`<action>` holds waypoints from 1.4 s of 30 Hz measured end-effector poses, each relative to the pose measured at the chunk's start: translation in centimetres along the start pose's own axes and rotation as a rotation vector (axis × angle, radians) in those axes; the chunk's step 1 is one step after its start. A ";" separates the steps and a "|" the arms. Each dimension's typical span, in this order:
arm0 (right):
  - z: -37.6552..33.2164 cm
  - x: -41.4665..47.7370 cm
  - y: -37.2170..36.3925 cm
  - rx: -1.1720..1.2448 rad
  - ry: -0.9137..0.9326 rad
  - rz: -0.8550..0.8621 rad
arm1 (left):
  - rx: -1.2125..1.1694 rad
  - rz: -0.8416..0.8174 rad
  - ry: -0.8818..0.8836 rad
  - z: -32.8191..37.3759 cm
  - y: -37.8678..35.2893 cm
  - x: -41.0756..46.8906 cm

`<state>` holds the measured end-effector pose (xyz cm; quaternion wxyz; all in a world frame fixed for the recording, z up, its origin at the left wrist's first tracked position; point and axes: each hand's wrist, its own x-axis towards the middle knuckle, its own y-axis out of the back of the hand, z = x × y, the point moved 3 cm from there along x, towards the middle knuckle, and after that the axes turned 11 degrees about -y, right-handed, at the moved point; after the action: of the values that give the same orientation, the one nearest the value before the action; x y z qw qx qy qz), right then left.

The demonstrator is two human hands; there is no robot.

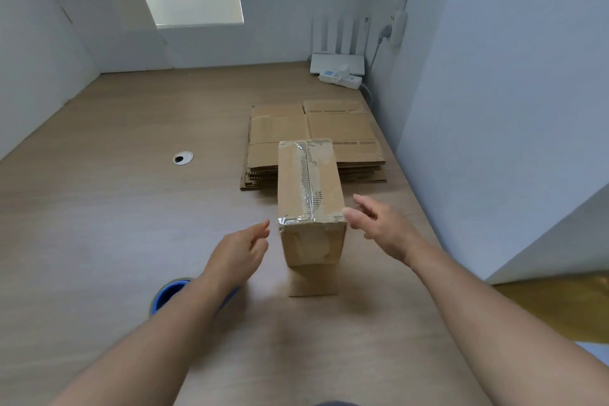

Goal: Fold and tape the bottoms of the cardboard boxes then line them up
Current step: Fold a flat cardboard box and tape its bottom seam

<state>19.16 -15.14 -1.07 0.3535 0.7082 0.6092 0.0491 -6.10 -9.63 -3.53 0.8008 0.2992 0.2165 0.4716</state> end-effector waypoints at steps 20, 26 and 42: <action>-5.2 -1.3 0.6 -0.075 0.014 0.118 | -0.444 0.081 0.009 7.5 1.6 2.2; -3.9 -1.7 2.1 0.295 0.239 0.159 | -0.724 0.292 -0.229 9.2 3.5 0.3; -3.2 -3.2 -1.2 0.203 0.103 0.161 | -0.486 0.147 -0.129 7.3 2.1 -2.4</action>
<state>15.73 -16.60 1.80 0.2434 0.7834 0.5696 0.0518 -3.93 -12.96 3.32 0.8249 0.1425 0.0228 0.5466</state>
